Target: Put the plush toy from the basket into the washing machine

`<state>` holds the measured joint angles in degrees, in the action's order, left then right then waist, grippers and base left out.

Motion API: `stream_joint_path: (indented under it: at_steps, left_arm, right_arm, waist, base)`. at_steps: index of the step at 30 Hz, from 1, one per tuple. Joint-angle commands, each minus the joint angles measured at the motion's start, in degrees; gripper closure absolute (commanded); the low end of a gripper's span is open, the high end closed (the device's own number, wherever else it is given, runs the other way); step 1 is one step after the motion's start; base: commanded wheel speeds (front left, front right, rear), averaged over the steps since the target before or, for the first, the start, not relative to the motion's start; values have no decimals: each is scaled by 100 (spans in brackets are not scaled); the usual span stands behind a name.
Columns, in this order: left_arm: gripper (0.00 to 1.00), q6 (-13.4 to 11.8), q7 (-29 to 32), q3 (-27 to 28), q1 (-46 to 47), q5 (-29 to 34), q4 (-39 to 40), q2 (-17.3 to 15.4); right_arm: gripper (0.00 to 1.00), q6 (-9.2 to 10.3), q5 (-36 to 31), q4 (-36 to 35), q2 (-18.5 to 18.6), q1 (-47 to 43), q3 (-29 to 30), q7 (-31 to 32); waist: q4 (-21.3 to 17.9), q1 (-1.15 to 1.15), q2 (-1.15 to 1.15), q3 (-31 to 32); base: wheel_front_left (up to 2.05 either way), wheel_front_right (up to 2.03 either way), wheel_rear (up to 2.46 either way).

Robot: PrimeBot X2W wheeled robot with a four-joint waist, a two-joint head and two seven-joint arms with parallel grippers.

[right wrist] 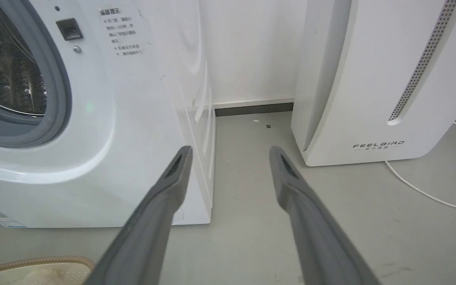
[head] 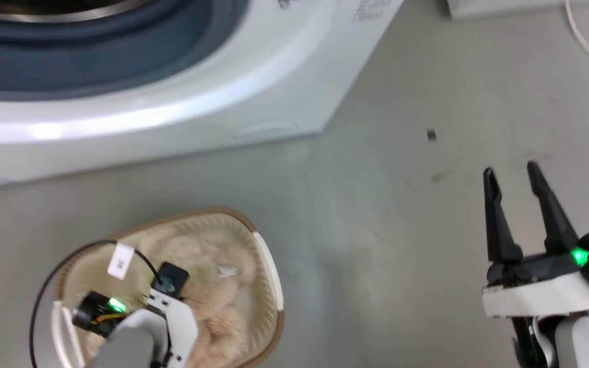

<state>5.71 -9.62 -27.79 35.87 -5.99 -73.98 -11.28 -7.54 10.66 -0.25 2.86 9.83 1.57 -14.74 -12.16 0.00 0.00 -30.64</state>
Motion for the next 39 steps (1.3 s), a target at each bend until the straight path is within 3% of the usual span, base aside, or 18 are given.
stream_joint_path:
  at_steps: [1, 12, 21, 32, 39]
  left_arm:
    - [100, -5, -76, -1, -86, -39, 3, 29]
    - [100, -140, -527, 205, -689, -418, 455, 384]
    - [100, -432, -536, 534, -1560, -542, 2528, 254]
    - [100, -598, -537, 1157, -1976, -494, 5396, -14]
    - [100, -674, -538, 1647, -1674, -543, 6230, -193]
  right_arm:
    - [0, 5, -50, 27, 1, -80, 12, -26]
    - [0, 5, -250, 162, 1, -593, 95, -26]
    - [0, 5, -272, 180, 1, -902, 96, -26]
    - [0, 5, -203, 56, 1, -867, 66, -26]
    - [0, 5, -138, -35, 1, -674, 40, -26]
  waist:
    - [297, 0, 0, 529]
    - [747, 0, 0, 1690]
    - [947, 0, 0, 2209]
    - [808, 0, 0, 1965]
    - [569, 0, 0, 1482]
  base:
    - [0, 0, 0]
    - [0, 0, 0]
    - [0, 0, 0]
    - [0, 0, 0]
    - [0, 0, 0]
